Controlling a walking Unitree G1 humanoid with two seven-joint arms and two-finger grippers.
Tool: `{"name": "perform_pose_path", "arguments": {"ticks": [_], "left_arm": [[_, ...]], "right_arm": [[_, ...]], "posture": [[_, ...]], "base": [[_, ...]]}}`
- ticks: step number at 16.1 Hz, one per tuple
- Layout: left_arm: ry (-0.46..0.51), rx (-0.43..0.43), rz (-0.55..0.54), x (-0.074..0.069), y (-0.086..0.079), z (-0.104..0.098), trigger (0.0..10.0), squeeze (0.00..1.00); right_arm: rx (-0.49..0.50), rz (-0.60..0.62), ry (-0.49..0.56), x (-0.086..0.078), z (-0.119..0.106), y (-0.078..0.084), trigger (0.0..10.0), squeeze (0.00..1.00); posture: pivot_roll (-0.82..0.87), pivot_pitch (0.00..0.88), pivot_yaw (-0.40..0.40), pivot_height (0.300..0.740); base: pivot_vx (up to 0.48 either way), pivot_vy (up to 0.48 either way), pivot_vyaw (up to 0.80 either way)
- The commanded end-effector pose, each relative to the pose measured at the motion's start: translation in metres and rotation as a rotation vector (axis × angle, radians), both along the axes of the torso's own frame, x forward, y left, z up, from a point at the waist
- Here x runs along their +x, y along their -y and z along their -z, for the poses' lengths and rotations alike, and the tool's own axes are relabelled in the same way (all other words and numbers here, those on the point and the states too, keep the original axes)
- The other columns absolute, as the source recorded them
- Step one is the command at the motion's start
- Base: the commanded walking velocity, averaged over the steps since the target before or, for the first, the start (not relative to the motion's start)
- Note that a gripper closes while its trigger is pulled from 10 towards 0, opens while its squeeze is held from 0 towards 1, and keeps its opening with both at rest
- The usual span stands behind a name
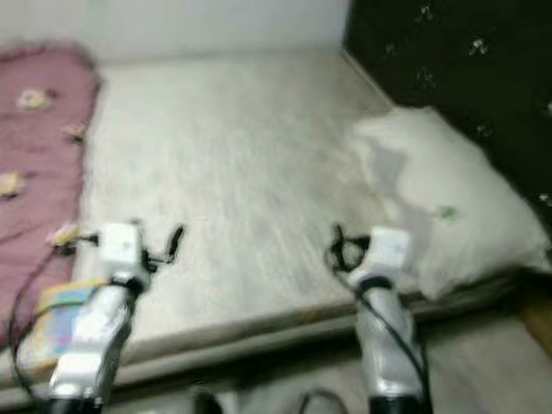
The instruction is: Clean up the room
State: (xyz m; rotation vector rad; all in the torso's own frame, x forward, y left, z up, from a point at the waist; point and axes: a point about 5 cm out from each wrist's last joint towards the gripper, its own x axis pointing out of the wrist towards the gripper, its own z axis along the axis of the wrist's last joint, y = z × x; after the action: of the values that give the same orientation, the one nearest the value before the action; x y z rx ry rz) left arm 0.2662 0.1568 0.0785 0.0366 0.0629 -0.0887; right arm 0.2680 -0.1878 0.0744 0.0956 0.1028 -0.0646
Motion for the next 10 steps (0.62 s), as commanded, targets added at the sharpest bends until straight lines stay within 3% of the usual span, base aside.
{"name": "perform_pose_path", "arguments": {"ticks": [1,10], "left_arm": [[-0.006,-0.007,0.01,-0.0015,0.0051,0.0017,10.0,0.0],[-0.011,-0.006,0.011,-0.0024,0.0049,0.0025,10.0,0.0]], "right_arm": [[-0.012,0.018,0.016,-0.0003,-0.0039,0.0078,10.0,0.0],[-0.014,0.026,0.001,-0.0026,-0.0013,0.0098,10.0,0.0]], "posture": [[-0.06,0.08,0.031,0.74],[-0.06,0.088,0.031,0.74]], "base": [[0.0,0.405,0.62],[0.0,0.433,0.05]]}}
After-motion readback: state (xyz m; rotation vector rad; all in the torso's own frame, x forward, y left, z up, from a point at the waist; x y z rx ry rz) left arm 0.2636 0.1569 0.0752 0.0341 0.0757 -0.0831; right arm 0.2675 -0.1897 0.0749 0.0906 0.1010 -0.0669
